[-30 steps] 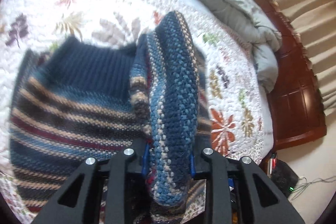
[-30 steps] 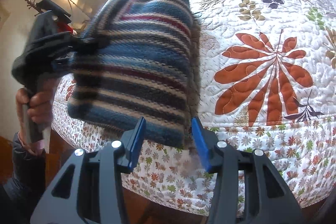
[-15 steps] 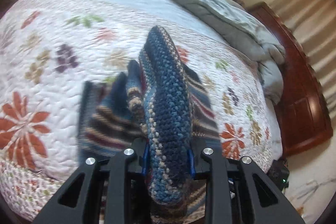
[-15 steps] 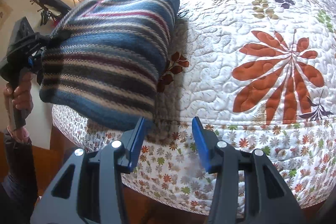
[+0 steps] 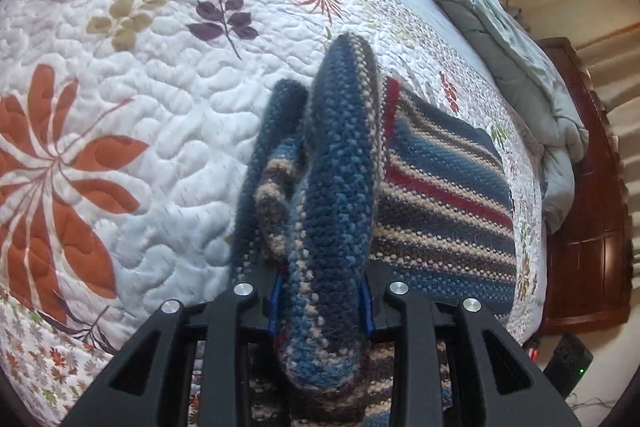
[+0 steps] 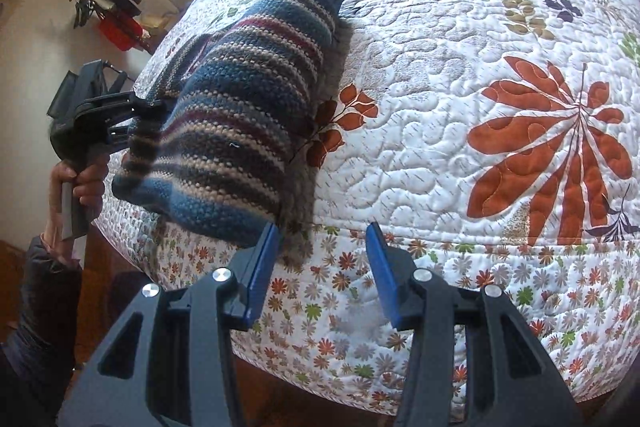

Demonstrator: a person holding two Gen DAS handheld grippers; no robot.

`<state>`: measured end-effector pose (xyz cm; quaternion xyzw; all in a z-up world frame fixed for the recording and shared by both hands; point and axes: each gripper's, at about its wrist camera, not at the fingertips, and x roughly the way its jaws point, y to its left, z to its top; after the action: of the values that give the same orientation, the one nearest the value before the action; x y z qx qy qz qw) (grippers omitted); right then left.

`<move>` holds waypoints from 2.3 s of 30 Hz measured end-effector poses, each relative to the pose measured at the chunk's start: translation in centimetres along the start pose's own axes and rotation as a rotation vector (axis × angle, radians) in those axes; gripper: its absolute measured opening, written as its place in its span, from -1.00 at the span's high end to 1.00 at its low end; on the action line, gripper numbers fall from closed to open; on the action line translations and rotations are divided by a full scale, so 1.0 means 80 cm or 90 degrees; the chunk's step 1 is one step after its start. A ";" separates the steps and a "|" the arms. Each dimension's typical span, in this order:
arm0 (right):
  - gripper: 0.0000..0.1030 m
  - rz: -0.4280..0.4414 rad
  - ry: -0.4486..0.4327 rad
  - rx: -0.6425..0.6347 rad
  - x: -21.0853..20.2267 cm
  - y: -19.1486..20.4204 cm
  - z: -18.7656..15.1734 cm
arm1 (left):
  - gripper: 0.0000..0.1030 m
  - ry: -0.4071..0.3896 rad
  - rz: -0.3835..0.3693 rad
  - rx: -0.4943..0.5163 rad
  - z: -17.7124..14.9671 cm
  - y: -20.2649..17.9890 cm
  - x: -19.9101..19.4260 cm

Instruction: Fold small clothes

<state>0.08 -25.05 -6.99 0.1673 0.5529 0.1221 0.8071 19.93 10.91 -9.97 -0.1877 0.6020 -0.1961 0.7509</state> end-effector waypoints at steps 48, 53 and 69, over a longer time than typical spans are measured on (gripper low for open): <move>0.57 0.028 0.110 -0.019 0.054 0.070 0.037 | 0.68 0.046 0.121 0.162 -0.108 -0.017 -0.036; 0.57 -0.014 0.150 -0.010 0.085 0.053 0.024 | 0.60 0.064 0.130 0.159 -0.111 -0.011 -0.015; -0.23 0.002 0.042 -0.035 0.006 0.042 0.123 | -0.07 -0.034 0.129 0.171 -0.037 -0.048 -0.094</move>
<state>9.37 -23.10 -2.78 0.1418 0.5755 0.1437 0.7925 15.30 11.45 -2.34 -0.0291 0.5661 -0.1932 0.8008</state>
